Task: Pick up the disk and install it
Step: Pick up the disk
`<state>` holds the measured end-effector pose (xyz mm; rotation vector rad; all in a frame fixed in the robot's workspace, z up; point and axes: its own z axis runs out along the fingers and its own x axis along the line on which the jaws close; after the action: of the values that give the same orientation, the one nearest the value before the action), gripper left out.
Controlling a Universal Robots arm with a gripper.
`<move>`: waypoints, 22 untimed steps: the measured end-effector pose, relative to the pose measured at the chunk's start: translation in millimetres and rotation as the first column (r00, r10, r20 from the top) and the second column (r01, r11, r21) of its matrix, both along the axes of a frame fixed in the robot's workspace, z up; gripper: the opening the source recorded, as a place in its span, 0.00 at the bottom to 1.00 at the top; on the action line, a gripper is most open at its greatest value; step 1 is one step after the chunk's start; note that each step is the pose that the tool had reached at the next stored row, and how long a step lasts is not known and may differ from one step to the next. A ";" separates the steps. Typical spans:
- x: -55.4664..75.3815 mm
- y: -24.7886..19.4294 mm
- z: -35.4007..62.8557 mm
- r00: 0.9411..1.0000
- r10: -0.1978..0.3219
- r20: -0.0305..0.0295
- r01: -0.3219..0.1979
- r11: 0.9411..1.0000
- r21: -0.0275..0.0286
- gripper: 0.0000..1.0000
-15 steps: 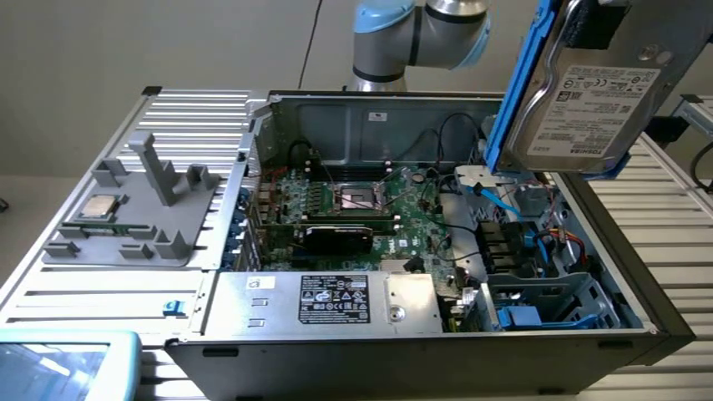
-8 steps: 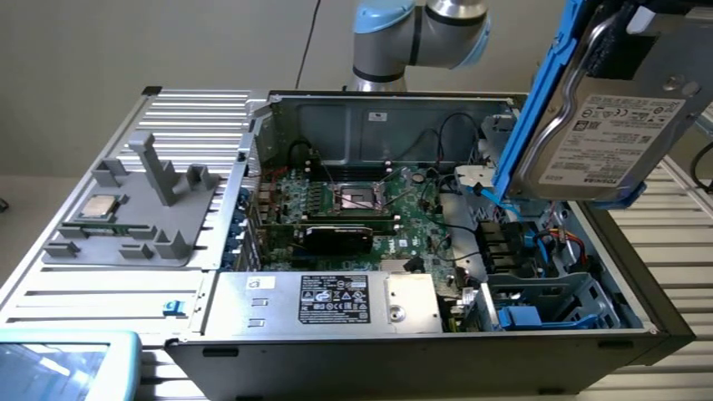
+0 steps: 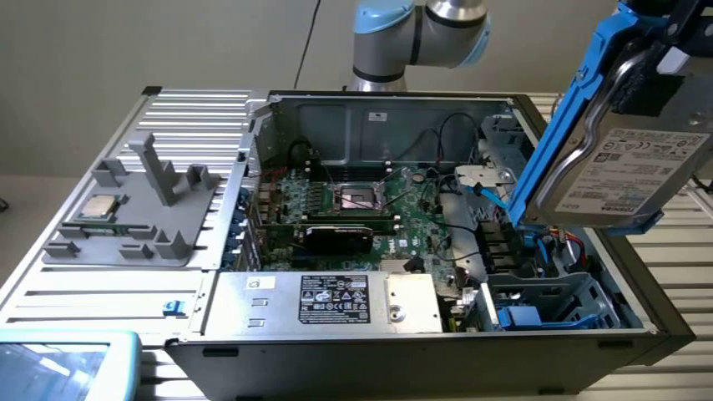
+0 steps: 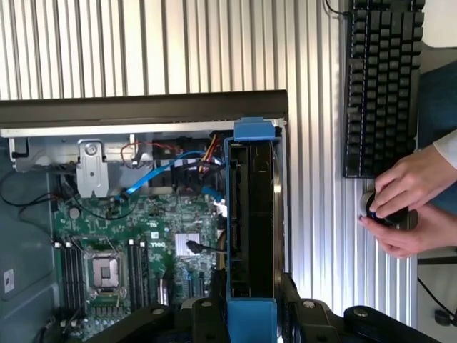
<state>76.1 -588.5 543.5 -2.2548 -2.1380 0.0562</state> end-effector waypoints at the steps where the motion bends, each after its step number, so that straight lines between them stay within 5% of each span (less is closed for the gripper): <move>1: 1.2 -2.7 -1.3 1.000 0.000 -0.001 0.000 1.000 0.002 0.37; 4: 4.0 -6.7 -5.1 1.000 0.001 -0.005 -0.001 1.000 0.006 0.37; 11: 6.4 -7.3 -9.5 0.999 0.032 -0.024 -0.032 0.999 0.017 0.37; 18: 9.2 -8.0 -11.5 0.999 0.035 -0.024 -0.034 0.999 0.018 0.37; 22: 9.4 -9.5 -16.5 0.999 0.048 -0.017 -0.048 0.999 0.017 0.37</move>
<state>85.5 -598.0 527.0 -2.1856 -2.1752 0.0589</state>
